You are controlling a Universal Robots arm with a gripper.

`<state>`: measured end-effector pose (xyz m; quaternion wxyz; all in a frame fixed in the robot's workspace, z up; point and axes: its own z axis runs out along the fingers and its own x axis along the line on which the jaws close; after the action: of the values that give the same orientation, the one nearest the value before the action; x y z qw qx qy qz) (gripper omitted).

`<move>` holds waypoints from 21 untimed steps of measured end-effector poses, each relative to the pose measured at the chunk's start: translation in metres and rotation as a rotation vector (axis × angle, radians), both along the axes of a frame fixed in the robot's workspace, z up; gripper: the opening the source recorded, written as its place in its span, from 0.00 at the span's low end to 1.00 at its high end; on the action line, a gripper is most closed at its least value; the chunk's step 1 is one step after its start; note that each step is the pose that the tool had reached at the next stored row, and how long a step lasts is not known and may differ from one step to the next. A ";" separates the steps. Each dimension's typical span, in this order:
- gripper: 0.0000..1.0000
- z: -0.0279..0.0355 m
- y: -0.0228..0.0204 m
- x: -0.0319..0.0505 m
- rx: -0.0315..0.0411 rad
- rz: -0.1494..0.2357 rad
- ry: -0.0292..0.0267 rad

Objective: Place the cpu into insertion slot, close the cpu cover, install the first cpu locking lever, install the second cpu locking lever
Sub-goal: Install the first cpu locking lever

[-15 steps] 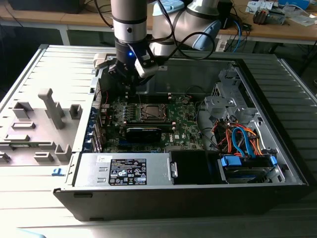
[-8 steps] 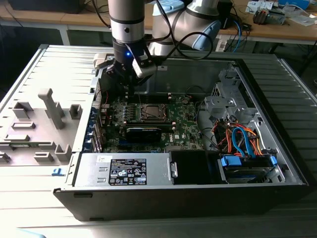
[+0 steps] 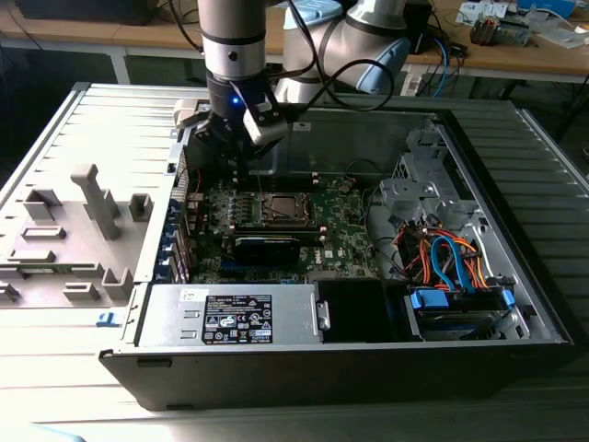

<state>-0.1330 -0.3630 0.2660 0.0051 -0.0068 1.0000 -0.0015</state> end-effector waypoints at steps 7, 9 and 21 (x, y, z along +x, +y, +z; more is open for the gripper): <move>0.11 -0.0003 0.0000 -0.0032 0.0000 0.000 0.0000; 0.11 -0.0004 0.0000 -0.0041 0.0001 0.000 0.0001; 0.11 -0.0009 0.0053 -0.0069 0.0375 0.000 0.0000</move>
<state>-0.1399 -0.3576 0.2651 0.0052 -0.0066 0.9998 0.0172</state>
